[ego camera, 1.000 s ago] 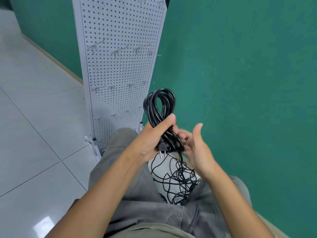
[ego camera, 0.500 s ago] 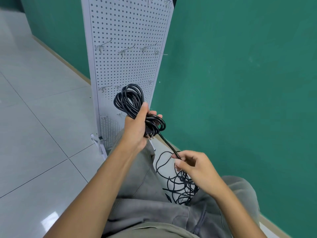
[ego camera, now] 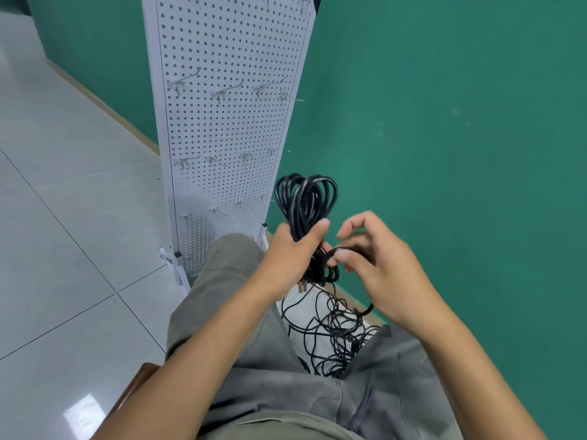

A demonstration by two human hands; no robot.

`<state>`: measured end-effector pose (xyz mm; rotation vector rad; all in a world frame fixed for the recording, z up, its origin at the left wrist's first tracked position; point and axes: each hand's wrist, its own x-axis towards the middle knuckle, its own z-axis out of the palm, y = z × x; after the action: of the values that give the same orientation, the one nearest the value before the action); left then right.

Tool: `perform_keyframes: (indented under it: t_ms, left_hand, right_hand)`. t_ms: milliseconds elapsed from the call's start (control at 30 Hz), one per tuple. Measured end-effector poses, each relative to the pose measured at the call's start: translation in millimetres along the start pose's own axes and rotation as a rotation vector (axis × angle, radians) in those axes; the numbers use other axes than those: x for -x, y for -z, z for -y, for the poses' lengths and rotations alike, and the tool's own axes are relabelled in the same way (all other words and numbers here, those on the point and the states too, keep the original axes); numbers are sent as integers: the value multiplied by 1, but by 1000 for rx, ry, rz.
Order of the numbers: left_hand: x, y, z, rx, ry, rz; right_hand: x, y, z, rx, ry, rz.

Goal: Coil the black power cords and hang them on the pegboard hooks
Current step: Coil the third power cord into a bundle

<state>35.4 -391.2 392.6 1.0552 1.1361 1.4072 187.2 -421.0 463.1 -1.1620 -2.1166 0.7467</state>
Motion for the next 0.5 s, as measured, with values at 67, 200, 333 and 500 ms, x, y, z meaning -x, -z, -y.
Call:
perform_keyframes:
  t_ms: [67,200,333,500]
  left_hand:
    - [5,-6,-1,68,41,65]
    - [20,-15,-11,228,139,258]
    - [29,-17,-20,303,185,377]
    - [31,-10,-28,228,179,472]
  right_hand:
    - [-5,5,1,-125,-21,-93]
    - [-8,15,-6,-188,-87,-257]
    - [-7,20,-12,-216,-151,-300]
    - [-6,24,-14,-317,-193,-243]
